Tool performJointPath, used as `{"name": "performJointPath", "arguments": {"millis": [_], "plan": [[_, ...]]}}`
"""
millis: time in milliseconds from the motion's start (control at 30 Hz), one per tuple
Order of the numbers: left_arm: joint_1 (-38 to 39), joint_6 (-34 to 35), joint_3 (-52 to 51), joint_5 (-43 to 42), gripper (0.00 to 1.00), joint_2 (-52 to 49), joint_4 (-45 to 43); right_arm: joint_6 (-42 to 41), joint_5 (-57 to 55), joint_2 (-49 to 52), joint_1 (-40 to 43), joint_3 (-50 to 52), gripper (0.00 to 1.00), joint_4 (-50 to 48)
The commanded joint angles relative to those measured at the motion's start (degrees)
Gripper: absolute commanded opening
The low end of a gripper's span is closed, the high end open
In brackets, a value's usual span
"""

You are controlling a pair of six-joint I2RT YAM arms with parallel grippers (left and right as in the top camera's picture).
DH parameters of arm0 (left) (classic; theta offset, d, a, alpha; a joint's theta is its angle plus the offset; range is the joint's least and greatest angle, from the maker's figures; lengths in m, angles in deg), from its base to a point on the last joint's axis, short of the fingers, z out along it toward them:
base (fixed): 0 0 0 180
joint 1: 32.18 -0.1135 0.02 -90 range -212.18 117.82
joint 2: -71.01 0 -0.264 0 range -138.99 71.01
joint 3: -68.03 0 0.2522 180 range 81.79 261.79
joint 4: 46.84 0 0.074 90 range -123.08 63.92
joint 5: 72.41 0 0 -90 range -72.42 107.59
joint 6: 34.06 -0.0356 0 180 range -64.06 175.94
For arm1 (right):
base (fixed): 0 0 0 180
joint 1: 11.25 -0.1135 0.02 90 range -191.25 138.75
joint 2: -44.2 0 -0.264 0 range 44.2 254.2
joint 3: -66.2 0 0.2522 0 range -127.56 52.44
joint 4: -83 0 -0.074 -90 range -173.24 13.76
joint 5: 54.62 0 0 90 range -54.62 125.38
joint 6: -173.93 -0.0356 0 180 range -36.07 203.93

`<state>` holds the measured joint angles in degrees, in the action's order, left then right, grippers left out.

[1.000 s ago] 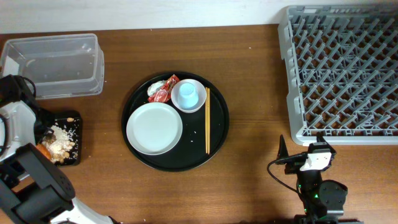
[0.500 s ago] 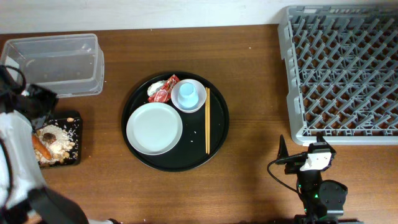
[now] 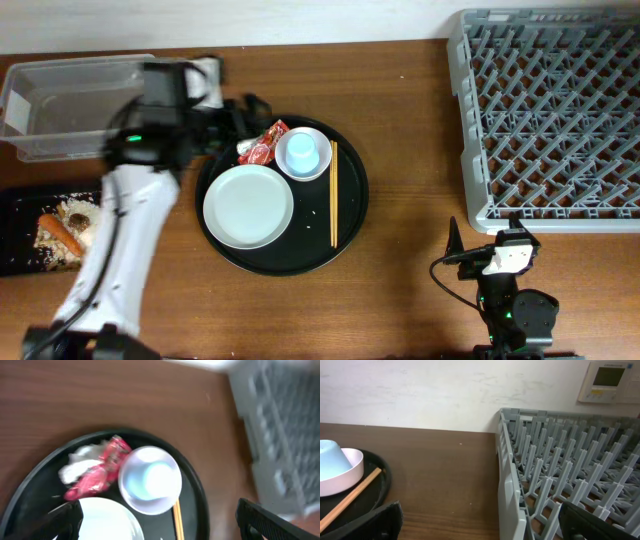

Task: Sort waste into correct bins and load items into the dishwasher rack
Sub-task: 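Move the left gripper back over the red wrapper and tissue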

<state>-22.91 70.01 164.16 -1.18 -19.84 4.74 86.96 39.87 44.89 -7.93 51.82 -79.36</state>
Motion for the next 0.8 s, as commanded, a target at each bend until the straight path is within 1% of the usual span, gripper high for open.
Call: {"name": "performJointPath", "arguments": {"millis": [0,33,133,233,267,400,467,500,533,633,767], "plan": [[6.3,-6.3,0.3,8.3,0.97,-3.3,-0.3,-0.3,-0.3,-0.4,-0.3,0.3,0.98,0.3],[7.4,-6.6,0.3,9.0,0.97,-3.9,-0.3,-0.3,-0.3,-0.4,-0.3,0.3,0.98,0.3],[10.6,-10.8,0.3,11.5,0.96,-5.7,-0.9,-0.3,-0.3,-0.4,-0.3,0.3,0.98,0.3],[11.8,-10.7,0.3,17.5,0.97,-6.7,-1.5,-0.3,-0.2,-0.4,-0.3,0.3,0.98,0.3],[12.0,-10.7,0.3,18.9,0.99,-6.9,-1.8,-0.3,-0.3,-0.4,-0.3,0.3,0.98,0.3],[11.4,-10.7,0.3,24.2,0.98,-6.9,-3.1,-0.3,-0.3,-0.4,-0.3,0.3,0.98,0.3],[10.4,-10.7,0.3,25.1,0.98,-6.9,-3.6,-0.3,-0.2,-0.4,-0.3,0.3,0.98,0.3],[9.5,-10.7,0.3,25.4,0.95,-6.9,-4.0,-0.3,-0.3,-0.4,-0.3,0.3,0.98,0.3],[8.2,-10.7,0.3,25.7,0.84,-7.1,-4.7,-0.3,-0.2,-0.4,-0.3,0.3,0.98,0.3],[5.0,-9.6,0.3,25.6,0.82,-9.0,-6.4,-0.3,-0.3,-0.4,-0.3,0.3,0.98,0.3],[3.9,-9.7,0.3,25.7,0.82,-13.5,-5.7,-0.3,-0.3,-0.4,-0.3,0.3,0.98,0.3]]}}
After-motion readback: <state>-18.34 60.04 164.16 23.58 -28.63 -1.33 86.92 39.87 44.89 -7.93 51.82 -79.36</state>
